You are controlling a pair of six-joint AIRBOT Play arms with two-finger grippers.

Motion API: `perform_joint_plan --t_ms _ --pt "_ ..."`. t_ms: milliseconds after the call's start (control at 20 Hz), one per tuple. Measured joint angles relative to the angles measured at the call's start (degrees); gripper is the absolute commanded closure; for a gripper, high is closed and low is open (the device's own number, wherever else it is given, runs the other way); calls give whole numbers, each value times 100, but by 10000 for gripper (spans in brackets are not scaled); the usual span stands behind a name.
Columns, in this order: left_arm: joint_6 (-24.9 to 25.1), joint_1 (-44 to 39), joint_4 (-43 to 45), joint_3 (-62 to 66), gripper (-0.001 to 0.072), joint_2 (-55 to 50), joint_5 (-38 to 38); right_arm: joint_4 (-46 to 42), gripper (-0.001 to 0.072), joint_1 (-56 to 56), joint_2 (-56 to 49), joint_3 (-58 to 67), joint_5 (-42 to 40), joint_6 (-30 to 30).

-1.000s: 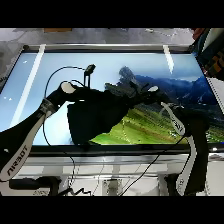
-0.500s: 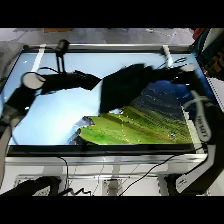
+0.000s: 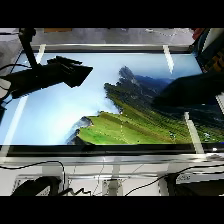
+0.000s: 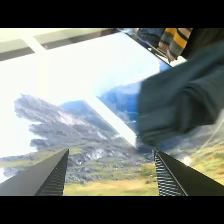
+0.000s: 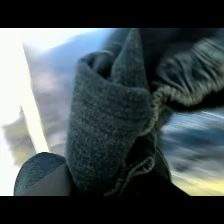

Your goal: Fold the clothes and pants, and hang the long-sleeved shirts on hangers.

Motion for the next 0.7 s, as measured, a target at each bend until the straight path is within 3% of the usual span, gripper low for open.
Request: perform_joint_plan --t_ms 450,500,550,650,700 --pt "2 0 2 0 146 61 59 -2949 670 -1453 98 0 855 1729" --pt "2 0 2 0 146 63 61 -3169 636 -1504 103 2 973 1888" --pt "2 0 2 0 146 61 63 -3357 494 -1545 105 2 1097 2031" --pt "2 0 2 0 146 63 66 -3606 -8 -1593 107 2 1263 2293" --pt "2 0 2 0 145 61 63 -3689 25 -1609 109 7 1307 2444"
